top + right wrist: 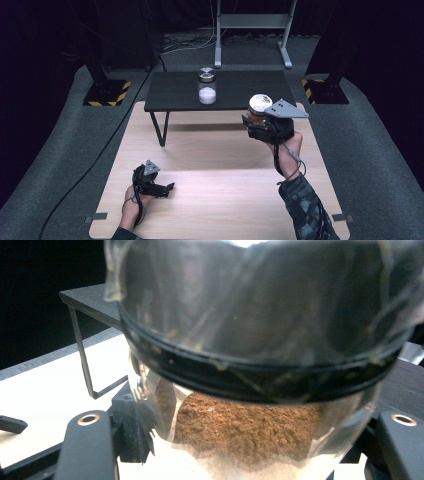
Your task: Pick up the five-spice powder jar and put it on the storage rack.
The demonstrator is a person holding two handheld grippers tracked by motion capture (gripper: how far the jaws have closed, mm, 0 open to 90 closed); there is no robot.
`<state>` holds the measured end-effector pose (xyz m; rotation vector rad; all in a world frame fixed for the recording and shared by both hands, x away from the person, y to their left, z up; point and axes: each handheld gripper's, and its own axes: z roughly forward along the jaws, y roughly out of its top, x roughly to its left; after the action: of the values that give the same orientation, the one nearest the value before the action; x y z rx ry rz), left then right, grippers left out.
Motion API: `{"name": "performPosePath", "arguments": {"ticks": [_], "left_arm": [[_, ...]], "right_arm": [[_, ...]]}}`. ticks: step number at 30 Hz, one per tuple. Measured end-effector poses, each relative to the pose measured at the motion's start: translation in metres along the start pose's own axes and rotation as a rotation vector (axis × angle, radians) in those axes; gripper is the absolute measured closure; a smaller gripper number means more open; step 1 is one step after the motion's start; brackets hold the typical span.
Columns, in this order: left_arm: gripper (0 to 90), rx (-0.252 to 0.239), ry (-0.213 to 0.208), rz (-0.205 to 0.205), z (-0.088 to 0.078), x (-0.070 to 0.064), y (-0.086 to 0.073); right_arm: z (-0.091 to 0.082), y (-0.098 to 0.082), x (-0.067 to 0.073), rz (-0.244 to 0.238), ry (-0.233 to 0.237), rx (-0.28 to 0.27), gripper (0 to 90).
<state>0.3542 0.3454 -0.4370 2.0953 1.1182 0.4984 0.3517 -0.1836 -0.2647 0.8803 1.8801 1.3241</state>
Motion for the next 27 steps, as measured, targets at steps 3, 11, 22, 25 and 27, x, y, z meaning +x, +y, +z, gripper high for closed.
{"name": "performPosePath", "arguments": {"ticks": [3,11,22,25,27], "left_arm": [[0.4,0.000,0.000,0.000,0.000,0.000,0.000],[0.4,0.000,0.000,0.001,0.000,0.000,0.000],[0.4,0.000,-0.003,0.004,0.000,0.001,0.000],[0.4,0.000,-0.003,0.004,0.000,0.001,0.000],[0.4,0.000,-0.006,0.007,0.000,0.001,0.000]], "right_arm": [[0.005,0.000,-0.004,-0.008,0.014,-0.006,29.1],[0.019,0.004,-0.009,0.006,0.021,-0.002,29.1],[0.035,0.007,-0.016,0.008,0.036,-0.019,29.1],[0.039,0.006,-0.020,0.007,0.050,-0.027,29.1],[0.045,0.008,-0.022,-0.002,0.052,-0.034,29.1]]}}
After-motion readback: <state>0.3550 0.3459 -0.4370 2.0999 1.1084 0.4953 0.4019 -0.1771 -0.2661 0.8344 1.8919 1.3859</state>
